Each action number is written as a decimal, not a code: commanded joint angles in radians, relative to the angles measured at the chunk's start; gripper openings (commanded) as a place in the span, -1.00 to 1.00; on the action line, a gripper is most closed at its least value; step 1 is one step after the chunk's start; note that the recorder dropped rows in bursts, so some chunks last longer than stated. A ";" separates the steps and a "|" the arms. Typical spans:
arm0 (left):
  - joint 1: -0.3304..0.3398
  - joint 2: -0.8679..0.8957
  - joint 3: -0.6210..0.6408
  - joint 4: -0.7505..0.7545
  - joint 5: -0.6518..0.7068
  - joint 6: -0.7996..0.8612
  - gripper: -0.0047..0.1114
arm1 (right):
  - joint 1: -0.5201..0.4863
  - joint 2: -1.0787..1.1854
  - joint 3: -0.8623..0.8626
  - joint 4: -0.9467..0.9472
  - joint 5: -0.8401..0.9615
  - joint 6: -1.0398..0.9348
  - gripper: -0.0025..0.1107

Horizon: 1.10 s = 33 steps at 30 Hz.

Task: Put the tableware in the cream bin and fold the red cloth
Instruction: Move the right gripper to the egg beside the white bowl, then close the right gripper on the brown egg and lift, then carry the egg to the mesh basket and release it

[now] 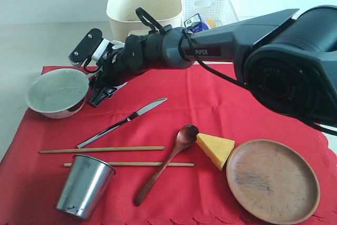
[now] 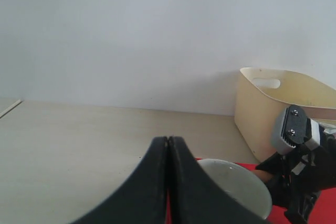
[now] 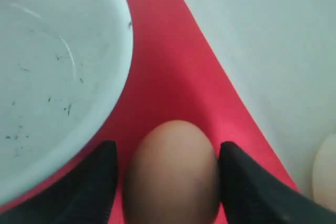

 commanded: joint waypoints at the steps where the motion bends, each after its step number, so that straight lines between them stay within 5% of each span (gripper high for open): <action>1: 0.000 -0.005 0.001 -0.003 -0.001 -0.002 -0.88 | 0.000 -0.001 -0.008 -0.001 0.006 0.008 -0.33; 10: 0.000 -0.005 0.001 -0.003 -0.001 -0.002 -0.88 | 0.000 -0.031 -0.008 -0.001 0.068 0.009 -0.96; 33: 0.000 -0.005 0.001 -0.003 -0.001 -0.002 -0.88 | -0.091 -0.278 0.022 -0.137 0.394 0.235 -0.96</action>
